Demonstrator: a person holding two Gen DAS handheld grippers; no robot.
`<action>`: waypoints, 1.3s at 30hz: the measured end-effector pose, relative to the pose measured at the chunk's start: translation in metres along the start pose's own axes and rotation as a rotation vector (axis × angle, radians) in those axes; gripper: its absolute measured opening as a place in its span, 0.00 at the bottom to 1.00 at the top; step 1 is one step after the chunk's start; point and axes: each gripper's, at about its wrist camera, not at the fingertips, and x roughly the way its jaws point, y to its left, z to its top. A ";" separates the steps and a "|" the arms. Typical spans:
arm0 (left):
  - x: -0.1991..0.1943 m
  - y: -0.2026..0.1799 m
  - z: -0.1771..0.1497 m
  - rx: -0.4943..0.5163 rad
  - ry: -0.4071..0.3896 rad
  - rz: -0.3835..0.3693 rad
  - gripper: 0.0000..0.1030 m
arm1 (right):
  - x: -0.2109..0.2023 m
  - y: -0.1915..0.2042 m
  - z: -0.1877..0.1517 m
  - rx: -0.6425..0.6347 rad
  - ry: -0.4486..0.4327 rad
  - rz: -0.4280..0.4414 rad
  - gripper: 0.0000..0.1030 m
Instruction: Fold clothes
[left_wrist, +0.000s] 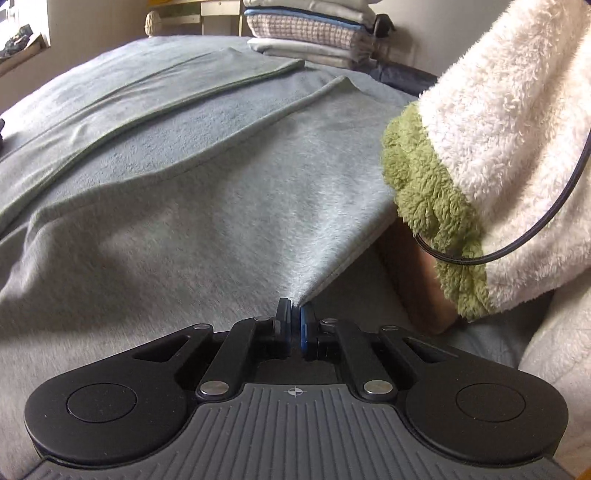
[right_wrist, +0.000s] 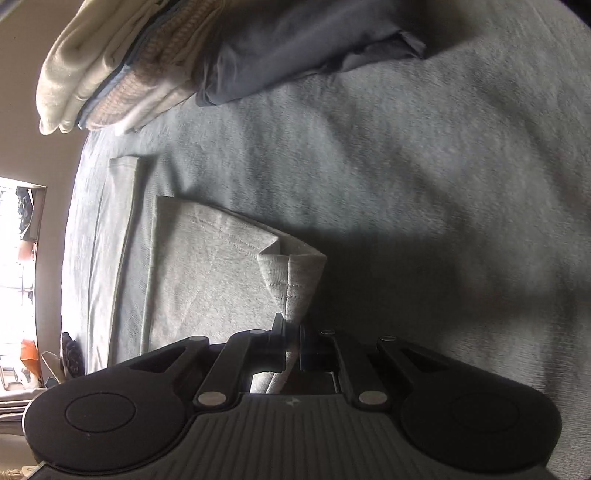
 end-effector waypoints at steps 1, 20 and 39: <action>0.002 0.001 -0.002 -0.012 0.014 -0.008 0.02 | 0.002 -0.003 -0.001 -0.013 0.006 -0.026 0.06; -0.047 0.045 0.010 -0.215 -0.074 -0.092 0.32 | -0.044 0.178 0.011 -0.720 -0.254 0.034 0.21; -0.083 0.273 -0.014 -0.814 -0.216 0.396 0.32 | 0.137 0.390 -0.274 -1.725 0.496 0.372 0.43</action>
